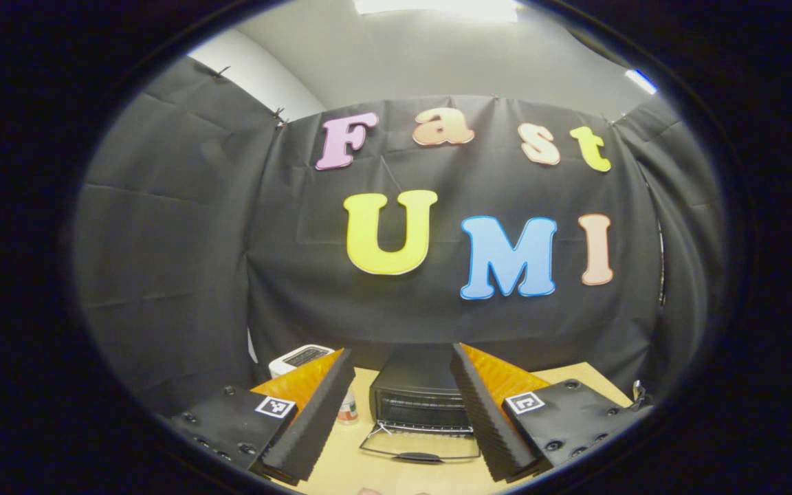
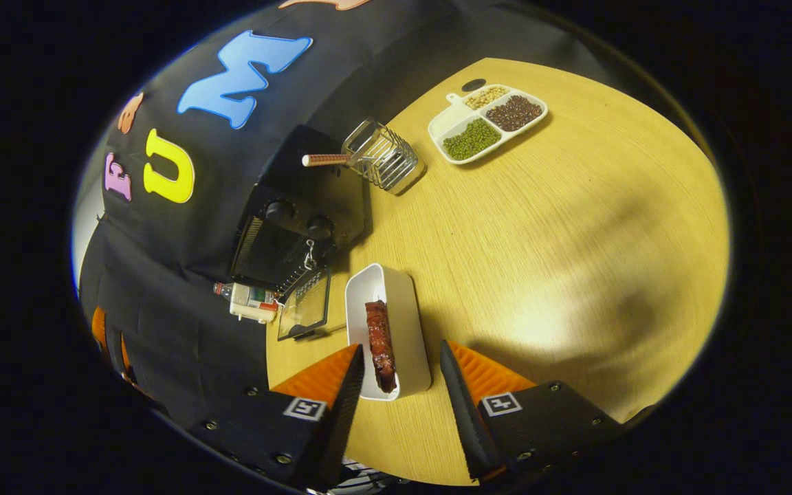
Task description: Open the electric oven with the left hand, put the food in, and close the electric oven.
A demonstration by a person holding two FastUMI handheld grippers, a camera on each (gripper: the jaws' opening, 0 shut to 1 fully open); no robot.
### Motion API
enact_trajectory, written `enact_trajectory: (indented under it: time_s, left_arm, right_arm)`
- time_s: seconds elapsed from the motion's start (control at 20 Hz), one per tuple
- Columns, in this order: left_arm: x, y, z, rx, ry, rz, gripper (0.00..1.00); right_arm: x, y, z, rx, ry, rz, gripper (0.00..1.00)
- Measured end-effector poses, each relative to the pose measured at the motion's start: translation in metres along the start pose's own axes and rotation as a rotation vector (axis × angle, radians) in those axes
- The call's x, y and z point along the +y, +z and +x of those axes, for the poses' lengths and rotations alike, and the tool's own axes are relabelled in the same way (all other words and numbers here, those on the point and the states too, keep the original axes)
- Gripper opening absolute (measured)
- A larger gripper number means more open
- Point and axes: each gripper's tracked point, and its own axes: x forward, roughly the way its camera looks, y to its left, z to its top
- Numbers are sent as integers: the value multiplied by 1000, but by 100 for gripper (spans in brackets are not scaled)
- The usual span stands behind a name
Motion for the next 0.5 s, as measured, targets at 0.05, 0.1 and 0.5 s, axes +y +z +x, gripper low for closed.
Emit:
enact_trajectory:
  time_s: [0.05, 0.1, 0.5]
  left_arm:
    - [1, -2, -3, 3, 11, -2, 99]
    - [0, -1, -5, 4, 18, -6, 99]
    - [-9, -10, 20, 21, -64, -18, 99]
  right_arm:
    - [4, 0, 5, 4, 18, 10, 58]
    - [9, -2, 6, 18, 44, 20, 58]
    - [18, 3, 11, -5, 25, 16, 15]
